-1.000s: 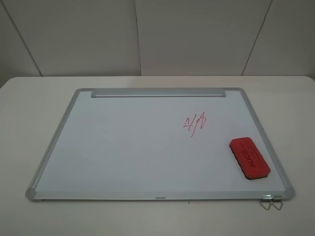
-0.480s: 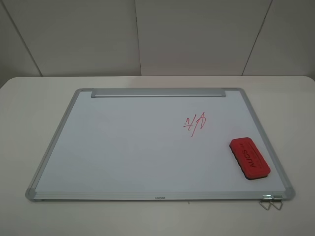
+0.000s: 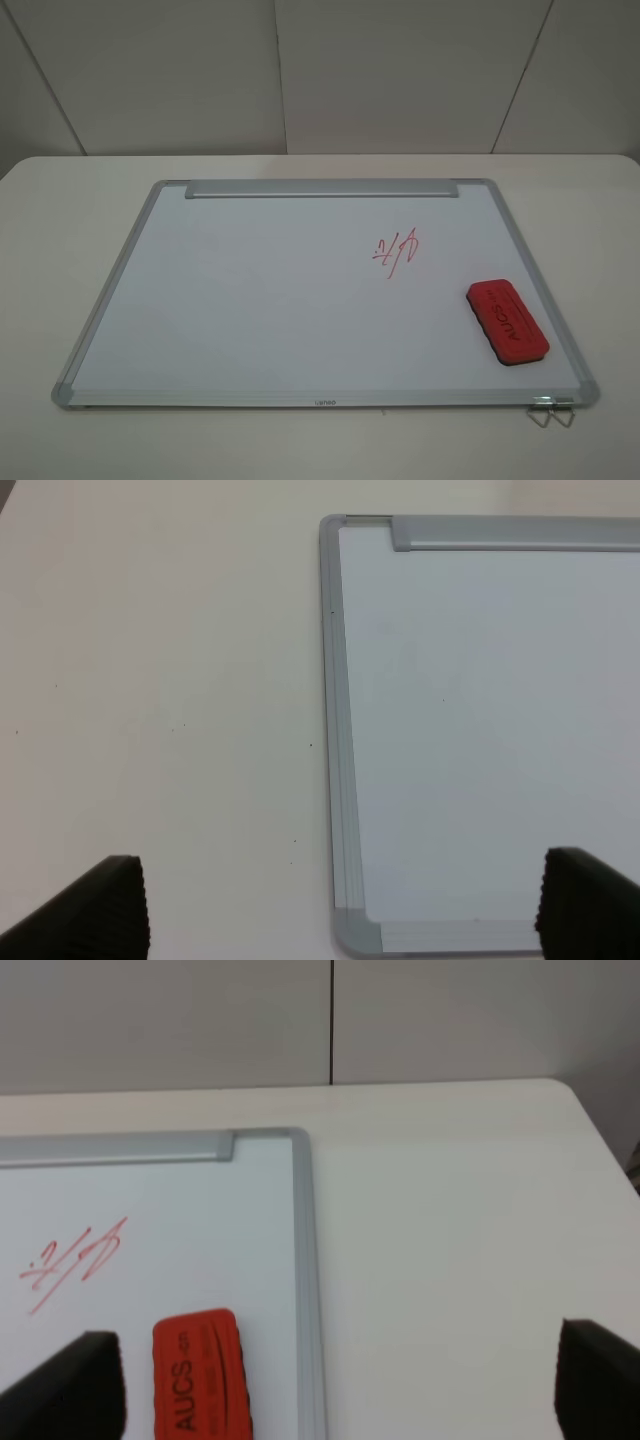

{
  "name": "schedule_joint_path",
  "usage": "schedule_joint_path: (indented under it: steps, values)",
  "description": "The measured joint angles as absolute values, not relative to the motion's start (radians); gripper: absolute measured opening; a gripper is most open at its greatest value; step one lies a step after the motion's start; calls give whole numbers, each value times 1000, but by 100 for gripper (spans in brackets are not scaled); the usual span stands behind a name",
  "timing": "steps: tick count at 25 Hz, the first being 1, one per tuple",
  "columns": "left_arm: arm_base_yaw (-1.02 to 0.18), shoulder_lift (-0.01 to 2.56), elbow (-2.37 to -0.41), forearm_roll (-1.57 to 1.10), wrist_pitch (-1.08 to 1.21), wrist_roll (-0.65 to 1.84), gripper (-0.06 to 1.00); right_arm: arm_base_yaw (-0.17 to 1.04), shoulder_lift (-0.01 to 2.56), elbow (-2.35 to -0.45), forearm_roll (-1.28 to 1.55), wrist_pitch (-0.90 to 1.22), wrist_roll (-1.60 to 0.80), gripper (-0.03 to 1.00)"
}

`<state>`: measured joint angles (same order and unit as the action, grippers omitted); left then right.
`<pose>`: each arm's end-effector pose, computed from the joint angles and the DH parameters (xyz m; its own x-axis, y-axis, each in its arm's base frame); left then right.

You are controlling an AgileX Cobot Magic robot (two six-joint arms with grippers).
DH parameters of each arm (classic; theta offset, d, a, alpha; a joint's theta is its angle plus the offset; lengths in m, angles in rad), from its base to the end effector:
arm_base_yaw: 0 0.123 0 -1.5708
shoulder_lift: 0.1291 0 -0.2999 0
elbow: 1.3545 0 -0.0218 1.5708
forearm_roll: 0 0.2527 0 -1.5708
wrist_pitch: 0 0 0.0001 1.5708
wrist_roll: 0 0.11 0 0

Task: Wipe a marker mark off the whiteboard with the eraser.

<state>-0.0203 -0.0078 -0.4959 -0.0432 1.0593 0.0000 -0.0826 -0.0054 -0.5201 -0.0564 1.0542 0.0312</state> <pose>-0.0020 -0.0041 0.2685 -0.4521 -0.0120 -0.8919 0.0443 0.9984 -0.0359 -0.0045 -0.0050 0.2762 -0.4248 0.0385 -0.9045 0.1280 0.9916 -0.0179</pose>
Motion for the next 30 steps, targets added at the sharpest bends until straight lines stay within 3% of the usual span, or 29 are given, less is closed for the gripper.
schedule_joint_path:
  steps: [30]
  values:
    - [-20, -8, -496, -43, 1059, 0, 77, -83, -5, -519, -56, 1058, 31, 78]
